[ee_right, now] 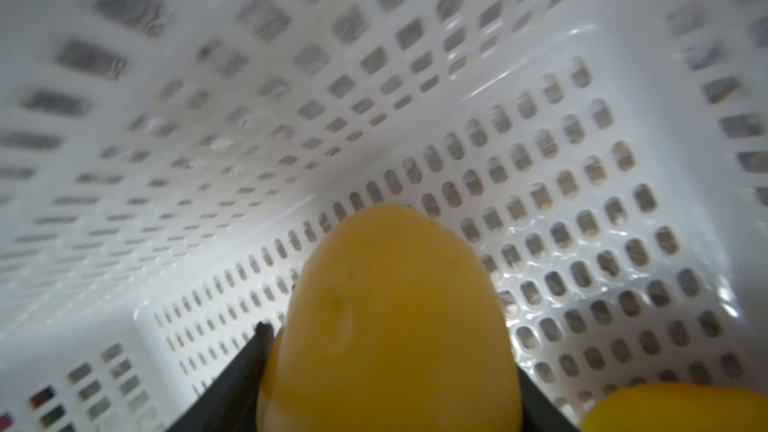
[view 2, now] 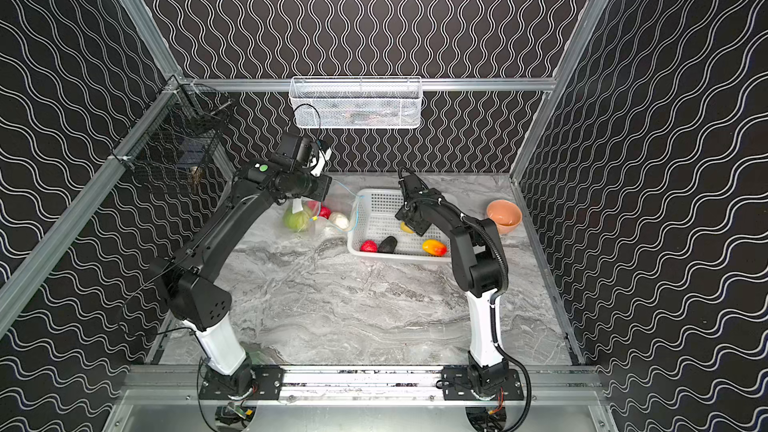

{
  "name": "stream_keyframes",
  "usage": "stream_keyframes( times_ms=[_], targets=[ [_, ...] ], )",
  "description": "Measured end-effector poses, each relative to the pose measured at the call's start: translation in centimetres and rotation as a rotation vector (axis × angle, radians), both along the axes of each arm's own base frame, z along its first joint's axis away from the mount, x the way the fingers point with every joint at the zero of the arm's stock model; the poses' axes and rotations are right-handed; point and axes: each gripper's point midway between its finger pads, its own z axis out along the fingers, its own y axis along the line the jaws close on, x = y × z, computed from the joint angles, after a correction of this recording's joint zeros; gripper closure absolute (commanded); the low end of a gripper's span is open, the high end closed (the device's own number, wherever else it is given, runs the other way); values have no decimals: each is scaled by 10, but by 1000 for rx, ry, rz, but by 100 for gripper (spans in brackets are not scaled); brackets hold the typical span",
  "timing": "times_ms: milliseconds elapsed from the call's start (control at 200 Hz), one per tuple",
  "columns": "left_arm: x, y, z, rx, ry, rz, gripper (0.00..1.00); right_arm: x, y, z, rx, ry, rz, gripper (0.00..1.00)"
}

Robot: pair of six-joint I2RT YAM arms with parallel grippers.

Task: Place the food in the zip-top bag and seal the zipper
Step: 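Lift the yellow potato up out of the basket with the right gripper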

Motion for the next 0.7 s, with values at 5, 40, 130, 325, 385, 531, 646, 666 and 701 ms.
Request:
stream_keyframes(
  times_ms=[5, 40, 130, 325, 385, 531, 646, 666, 701],
  targets=[
    [0, 0, 0, 0, 0, 0, 100, 0, 0, 0, 2, -3, 1, 38],
    [0, 1, 1, 1, -2, 1, 100, 1, 2, 1, 14, -14, 4, 38],
    [-1, 1, 1, 1, -3, 2, 100, 3, 6, 9, 49, -49, 16, 38],
    [-1, 2, 1, 4, -5, 5, 100, 4, 13, 27, 102, -123, 43, 37],
    [0, 1, 0, 4, -4, 4, 100, 3, 14, 33, 114, -146, 60, 37],
    [0, 1, 0, 4, -2, 4, 100, 2, 15, 48, 134, -204, 78, 37],
    [0, 1, 0, 4, -2, 4, 100, -1, 18, 60, 160, -248, 99, 38],
    [0, 1, 0, 4, -2, 4, 100, -2, 18, 61, 163, -252, 102, 38],
    [0, 1, 0, 4, -2, 4, 100, -3, 18, 66, 169, -268, 107, 38]
  ],
)
